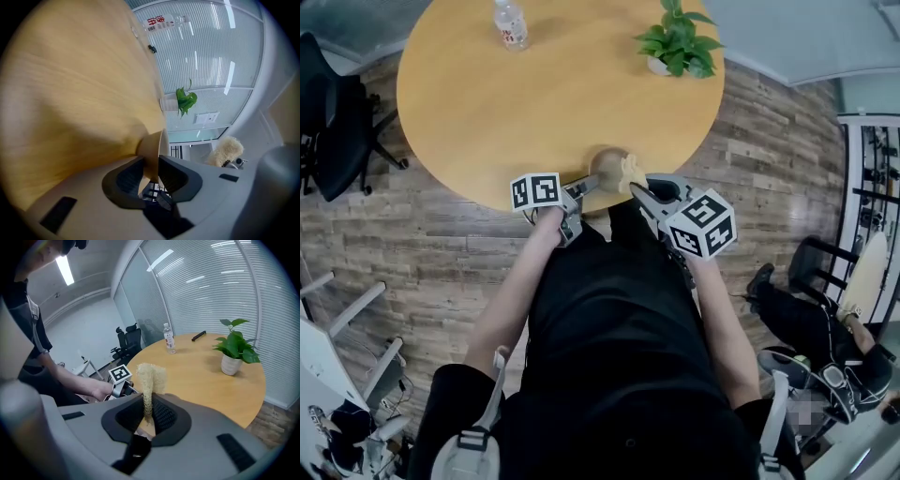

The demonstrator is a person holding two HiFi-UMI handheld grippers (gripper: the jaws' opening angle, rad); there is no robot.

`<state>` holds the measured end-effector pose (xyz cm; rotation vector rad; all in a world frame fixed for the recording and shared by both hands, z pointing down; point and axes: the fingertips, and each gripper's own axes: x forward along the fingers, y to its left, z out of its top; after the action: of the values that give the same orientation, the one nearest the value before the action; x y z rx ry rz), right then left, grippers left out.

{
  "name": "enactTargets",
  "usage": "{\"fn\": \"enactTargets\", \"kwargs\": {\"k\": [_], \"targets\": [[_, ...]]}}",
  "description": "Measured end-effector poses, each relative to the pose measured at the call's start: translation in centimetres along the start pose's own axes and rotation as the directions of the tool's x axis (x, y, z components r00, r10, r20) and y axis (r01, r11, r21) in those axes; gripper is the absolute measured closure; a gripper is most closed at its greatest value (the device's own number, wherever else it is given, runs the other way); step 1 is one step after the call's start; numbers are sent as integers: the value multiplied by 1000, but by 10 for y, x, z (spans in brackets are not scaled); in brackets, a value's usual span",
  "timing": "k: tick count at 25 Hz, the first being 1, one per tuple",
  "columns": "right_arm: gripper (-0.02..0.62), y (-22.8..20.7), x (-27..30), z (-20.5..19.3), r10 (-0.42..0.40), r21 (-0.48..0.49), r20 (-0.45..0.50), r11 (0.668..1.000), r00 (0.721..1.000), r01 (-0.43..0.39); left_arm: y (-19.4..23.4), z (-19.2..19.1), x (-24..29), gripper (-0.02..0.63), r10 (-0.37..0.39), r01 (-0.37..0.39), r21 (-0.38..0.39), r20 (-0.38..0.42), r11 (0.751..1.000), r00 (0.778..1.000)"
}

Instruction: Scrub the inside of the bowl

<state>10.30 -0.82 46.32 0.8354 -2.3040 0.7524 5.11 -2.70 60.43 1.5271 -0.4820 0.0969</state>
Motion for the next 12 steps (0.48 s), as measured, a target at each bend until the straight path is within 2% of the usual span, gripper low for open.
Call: {"fn": "enactTargets", "kwargs": {"k": [6, 9, 12], "targets": [[558, 0, 6, 0, -21, -59, -60, 998, 998, 18, 6, 0, -4, 557, 50, -50, 42, 3, 998, 999], [558, 4, 12, 2, -20, -66, -60, 998, 998, 16, 1, 0, -11, 575, 31, -32, 32, 9, 999, 999], [558, 13, 19, 2, -16, -112, -81, 994, 997, 7, -9, 2, -19, 585, 19, -20, 29, 31, 999, 999]]}}
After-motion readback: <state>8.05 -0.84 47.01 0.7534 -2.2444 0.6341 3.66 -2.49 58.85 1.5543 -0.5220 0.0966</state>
